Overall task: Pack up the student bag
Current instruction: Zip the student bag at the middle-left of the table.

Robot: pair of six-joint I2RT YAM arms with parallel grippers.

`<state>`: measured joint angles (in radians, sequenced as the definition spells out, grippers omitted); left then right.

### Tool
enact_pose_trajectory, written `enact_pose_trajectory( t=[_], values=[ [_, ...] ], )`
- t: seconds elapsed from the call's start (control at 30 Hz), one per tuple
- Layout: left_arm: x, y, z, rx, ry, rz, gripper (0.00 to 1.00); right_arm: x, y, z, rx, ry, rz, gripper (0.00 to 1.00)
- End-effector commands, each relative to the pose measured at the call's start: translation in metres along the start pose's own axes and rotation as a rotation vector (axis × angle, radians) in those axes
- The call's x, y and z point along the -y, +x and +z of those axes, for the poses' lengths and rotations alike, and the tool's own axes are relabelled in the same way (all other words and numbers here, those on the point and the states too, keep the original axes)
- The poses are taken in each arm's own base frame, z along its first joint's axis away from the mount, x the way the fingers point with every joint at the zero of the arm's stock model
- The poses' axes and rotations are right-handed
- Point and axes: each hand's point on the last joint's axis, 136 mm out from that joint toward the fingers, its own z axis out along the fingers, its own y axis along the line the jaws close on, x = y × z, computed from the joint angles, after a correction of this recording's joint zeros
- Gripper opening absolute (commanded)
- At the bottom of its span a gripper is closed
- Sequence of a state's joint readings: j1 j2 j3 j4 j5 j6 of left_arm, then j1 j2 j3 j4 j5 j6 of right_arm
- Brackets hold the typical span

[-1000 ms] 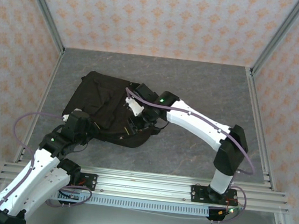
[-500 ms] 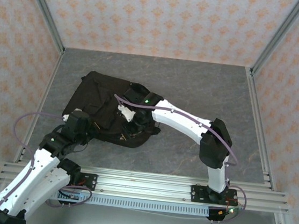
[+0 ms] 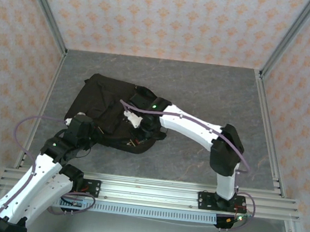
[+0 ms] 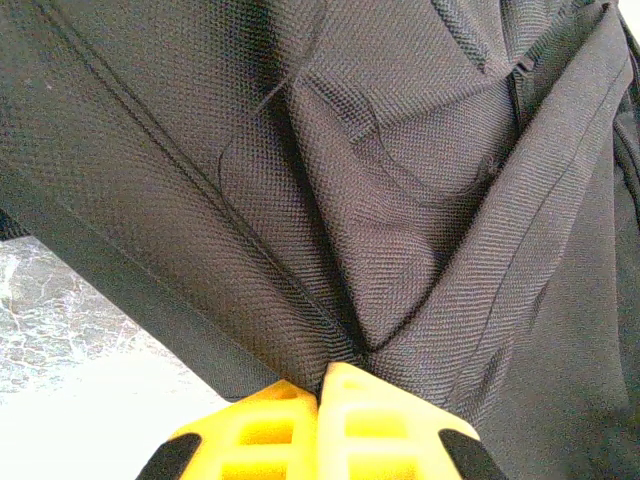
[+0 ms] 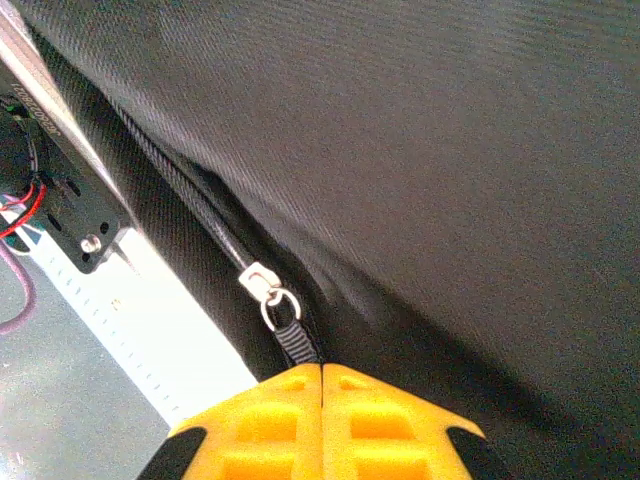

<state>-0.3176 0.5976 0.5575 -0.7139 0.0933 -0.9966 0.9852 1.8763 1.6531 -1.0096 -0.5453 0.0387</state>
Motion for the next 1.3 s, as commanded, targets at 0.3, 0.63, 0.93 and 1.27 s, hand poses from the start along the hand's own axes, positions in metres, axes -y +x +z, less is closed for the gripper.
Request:
enact_pose_trajectory(
  t=[0.3, 0.63, 0.93, 1.27],
  values=[
    [-0.007, -0.014, 0.001, 0.072, -0.035, 0.033, 0.00, 0.045, 0.022, -0.060, 0.132, 0.205, 0.060, 0.00],
    [-0.005, -0.005, 0.006, 0.027, -0.016, 0.041, 0.00, 0.040, 0.025, -0.064, 0.165, 0.180, 0.046, 0.19],
    [-0.003, -0.004, 0.003, 0.022, -0.004, 0.045, 0.00, 0.009, -0.015, -0.058, 0.245, 0.000, 0.115, 0.44],
    [0.000, -0.006, -0.002, 0.025, 0.001, 0.050, 0.00, 0.026, -0.008, -0.033, 0.176, 0.026, 0.163, 0.45]
  ],
)
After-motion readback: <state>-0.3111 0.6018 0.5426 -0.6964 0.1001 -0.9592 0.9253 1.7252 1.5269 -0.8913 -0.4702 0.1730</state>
